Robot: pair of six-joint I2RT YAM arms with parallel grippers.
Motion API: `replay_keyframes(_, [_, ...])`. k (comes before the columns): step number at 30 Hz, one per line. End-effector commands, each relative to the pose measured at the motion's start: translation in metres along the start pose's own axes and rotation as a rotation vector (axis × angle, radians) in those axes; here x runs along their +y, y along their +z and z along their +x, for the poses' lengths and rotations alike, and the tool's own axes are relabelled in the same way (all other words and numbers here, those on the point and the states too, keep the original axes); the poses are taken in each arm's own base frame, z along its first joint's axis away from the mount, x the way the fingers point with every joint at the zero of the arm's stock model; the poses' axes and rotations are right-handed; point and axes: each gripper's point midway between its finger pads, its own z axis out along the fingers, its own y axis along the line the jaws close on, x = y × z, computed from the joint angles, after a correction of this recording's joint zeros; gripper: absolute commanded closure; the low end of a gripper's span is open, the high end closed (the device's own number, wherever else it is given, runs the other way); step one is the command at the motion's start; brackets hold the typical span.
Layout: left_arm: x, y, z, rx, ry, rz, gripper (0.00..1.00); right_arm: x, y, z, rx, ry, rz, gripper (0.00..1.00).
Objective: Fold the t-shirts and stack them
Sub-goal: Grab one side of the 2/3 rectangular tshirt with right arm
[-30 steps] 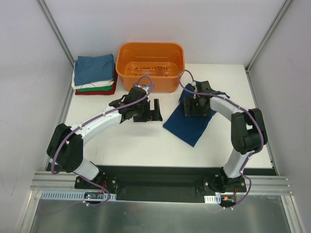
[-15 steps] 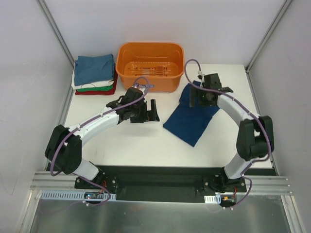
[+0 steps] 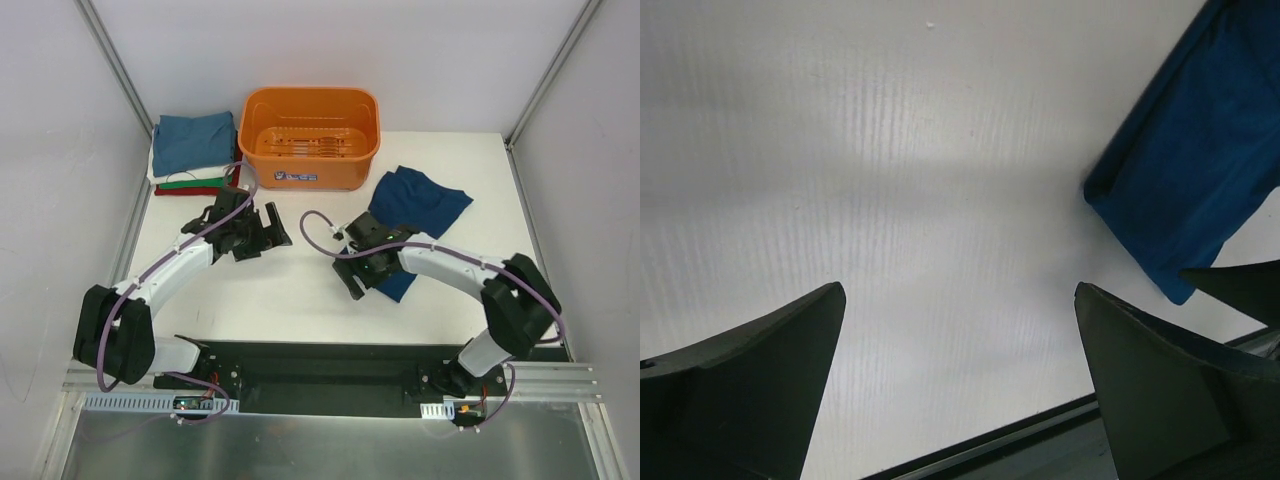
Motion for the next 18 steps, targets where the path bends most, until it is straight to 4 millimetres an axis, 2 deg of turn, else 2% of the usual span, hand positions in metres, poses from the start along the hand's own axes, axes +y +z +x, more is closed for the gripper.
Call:
replay_keyframes(1, [-0.002,-0.011,-0.006,-0.046,-0.011,0.019,0.01,-0.023,0.004,-0.012,0.039,-0.013,0.149,0.19])
replay_keyframes(7, [0.002,-0.014,-0.008,-0.059,-0.006,0.018,0.01,-0.037,0.021,-0.008,0.108,-0.034,0.212,0.28])
replay_keyframes(8, [0.002,-0.015,-0.008,-0.060,-0.006,0.019,0.01,-0.038,0.022,-0.008,0.113,-0.034,0.214,0.35])
replay_keyframes(11, [0.002,-0.015,-0.008,-0.063,-0.003,0.020,0.01,-0.033,0.026,-0.002,0.140,-0.027,0.192,0.48])
replay_keyframes(13, [0.003,-0.017,-0.009,-0.070,-0.001,0.016,0.01,-0.028,0.027,0.006,0.163,-0.012,0.169,0.52])
replay_keyframes(17, [0.007,-0.019,-0.013,-0.093,0.005,0.000,0.01,-0.019,0.031,0.018,0.198,-0.004,0.146,0.71])
replay_keyframes(18, [0.008,-0.019,-0.013,-0.094,0.006,-0.003,0.01,-0.015,0.034,0.022,0.215,-0.011,0.136,0.71])
